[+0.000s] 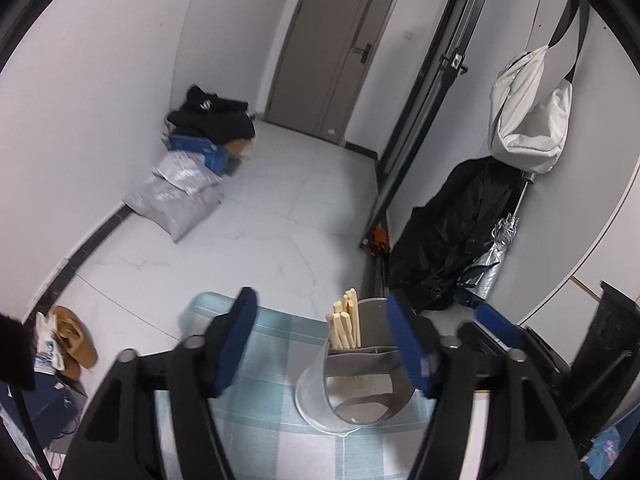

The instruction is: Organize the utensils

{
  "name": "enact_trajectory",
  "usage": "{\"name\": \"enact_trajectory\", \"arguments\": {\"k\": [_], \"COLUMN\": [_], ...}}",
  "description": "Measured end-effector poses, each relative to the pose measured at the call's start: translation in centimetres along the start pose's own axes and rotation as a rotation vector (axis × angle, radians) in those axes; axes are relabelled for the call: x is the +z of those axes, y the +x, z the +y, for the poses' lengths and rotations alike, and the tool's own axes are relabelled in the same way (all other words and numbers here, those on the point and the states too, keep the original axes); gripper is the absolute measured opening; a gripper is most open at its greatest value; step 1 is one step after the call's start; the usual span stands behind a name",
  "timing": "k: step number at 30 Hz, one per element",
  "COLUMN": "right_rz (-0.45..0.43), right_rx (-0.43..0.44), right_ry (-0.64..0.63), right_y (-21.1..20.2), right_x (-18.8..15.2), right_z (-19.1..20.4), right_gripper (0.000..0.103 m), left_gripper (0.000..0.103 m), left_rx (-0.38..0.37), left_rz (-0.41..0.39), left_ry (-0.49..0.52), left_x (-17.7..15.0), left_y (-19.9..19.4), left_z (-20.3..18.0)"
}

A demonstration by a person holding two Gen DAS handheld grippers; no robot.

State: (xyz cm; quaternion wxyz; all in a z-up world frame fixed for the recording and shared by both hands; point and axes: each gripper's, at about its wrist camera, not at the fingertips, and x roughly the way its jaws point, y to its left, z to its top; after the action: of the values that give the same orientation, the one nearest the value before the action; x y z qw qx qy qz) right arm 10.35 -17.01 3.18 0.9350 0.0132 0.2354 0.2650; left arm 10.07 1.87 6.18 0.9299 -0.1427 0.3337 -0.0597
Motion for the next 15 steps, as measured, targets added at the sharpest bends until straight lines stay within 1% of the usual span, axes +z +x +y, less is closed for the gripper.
{"name": "enact_trajectory", "arguments": {"k": [1,4,7,10,12,13,15], "right_rz": [-0.01,-0.036,-0.057,-0.079,-0.097,-0.104,-0.118], "right_rx": [0.003,-0.007,-0.028,-0.06,-0.076,-0.083,-0.112], "right_ry": [0.012,0.032,0.037,0.041,0.039,0.037,0.034], "right_y": [-0.6,-2.7,-4.8,-6.5,-7.6,-8.1,-9.1], "right_x": [0.0,-0.3,-1.0,-1.6,-2.0,-2.1,-2.6], "right_z": [0.1,0.8,1.8,2.6,3.1,3.3,3.6], "right_gripper": [0.06,0.064,0.068,0.077,0.077,0.079,0.086], "left_gripper": [0.076,0.083,0.09,0.092,0.093,0.094,0.094], "left_rx": [0.014,0.053,0.068,0.084,0.089,0.086,0.093], "left_rz": [-0.018,-0.066,-0.104,-0.133,-0.138,-0.14,-0.14], "left_ry": [0.007,0.035,0.039,0.046,0.051,0.057,0.069], "left_x": [-0.2,-0.8,-1.5,-2.2,-2.6,-2.9,-3.2], "left_y": [-0.7,-2.5,-3.7,-4.6,-5.0,-5.2,-5.5], "left_z": [-0.2,-0.7,-0.8,-0.8,-0.9,-0.9,-1.0]}}
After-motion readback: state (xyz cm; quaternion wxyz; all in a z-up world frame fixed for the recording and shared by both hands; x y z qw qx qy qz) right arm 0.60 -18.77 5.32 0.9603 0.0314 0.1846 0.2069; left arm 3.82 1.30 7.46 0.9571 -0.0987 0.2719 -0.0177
